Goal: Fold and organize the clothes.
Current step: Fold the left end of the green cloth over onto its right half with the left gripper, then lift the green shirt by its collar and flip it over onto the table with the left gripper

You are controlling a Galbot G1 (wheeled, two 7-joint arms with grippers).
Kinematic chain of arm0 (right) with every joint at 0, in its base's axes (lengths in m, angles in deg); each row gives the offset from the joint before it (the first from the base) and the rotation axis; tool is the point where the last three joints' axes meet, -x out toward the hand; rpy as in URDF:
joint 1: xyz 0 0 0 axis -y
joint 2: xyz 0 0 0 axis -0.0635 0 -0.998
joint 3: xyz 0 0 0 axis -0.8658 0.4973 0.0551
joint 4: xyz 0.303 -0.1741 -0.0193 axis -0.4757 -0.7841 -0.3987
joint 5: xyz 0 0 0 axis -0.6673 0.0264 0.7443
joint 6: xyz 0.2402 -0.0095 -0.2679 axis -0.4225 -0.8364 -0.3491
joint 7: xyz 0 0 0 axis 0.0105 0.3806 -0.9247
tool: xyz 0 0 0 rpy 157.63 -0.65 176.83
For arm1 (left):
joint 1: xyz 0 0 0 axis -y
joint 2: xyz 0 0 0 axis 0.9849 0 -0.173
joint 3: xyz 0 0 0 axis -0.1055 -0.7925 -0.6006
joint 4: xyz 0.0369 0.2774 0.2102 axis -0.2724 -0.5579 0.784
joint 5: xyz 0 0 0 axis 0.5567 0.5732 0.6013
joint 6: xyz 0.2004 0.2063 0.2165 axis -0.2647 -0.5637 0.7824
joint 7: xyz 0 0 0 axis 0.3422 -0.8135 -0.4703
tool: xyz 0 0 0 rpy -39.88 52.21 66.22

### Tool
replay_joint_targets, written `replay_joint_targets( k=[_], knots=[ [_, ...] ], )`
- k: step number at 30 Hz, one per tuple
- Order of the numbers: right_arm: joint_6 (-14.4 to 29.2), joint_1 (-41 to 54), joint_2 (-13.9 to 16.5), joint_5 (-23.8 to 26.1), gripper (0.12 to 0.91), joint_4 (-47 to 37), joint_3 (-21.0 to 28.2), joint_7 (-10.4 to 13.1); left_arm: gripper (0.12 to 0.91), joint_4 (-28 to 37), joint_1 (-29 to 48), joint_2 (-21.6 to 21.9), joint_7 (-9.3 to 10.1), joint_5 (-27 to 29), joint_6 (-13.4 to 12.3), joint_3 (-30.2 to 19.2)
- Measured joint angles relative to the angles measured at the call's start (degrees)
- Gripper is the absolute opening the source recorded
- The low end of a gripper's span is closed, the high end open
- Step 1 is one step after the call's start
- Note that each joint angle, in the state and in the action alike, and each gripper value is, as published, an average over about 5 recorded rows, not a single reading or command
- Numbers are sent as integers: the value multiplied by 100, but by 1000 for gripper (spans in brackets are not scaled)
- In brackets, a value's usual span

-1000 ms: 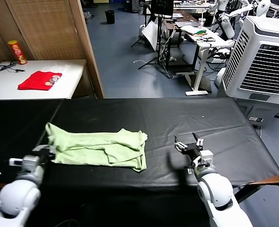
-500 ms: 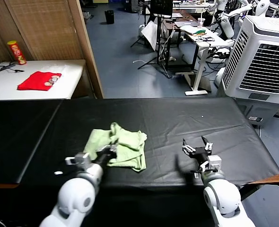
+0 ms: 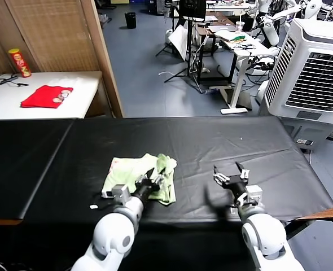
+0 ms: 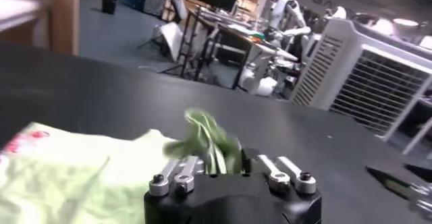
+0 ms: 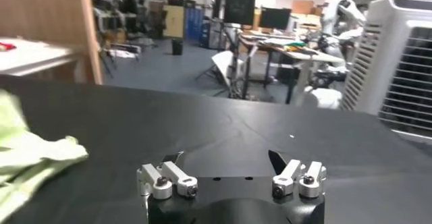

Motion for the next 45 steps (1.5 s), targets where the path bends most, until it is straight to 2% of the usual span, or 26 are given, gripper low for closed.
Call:
replay_joint_targets(
  k=[2,5,8,11,15,19,23,28,33,38,43,45],
  knots=[
    [0,92,15,-83,798,-43,154,-105,731,-122,-68,28,-70,-7,-38,68],
    [0,286,-6,-98,798,-161,471,-211,789,-251,-202,183,-226,235,-276,273],
    [9,563,-67,-35,798,-338,870,-264,797,-256,-385,471,-359,543,-528,586],
    [33,893,-160,135,798,-600,1331,-285,798,-175,-585,779,-414,694,-698,964],
    [-10,1172,-247,550,798,-954,1831,-288,798,-24,-788,982,-428,687,-805,1419],
    [-159,1206,-227,1216,798,-1188,2024,-207,798,114,-849,1003,-447,516,-839,1676],
    [-7,1163,-215,1661,798,-1306,2040,-18,798,225,-830,972,-473,168,-832,1779],
    [423,1130,-336,1187,798,-1226,1937,208,798,378,-763,953,-608,-472,-805,1878],
    [579,1028,-385,702,798,-963,1796,230,798,559,-655,915,-725,-1439,-645,2045],
    [641,869,-345,614,798,-658,1664,204,798,786,-530,867,-653,-2413,-431,2172],
    [662,703,-352,615,798,-481,1542,198,798,1003,-383,821,-636,-2915,-393,2193],
    [667,644,-360,620,798,-439,1509,198,772,1058,-324,805,-638,-2991,-395,2185]
  ],
)
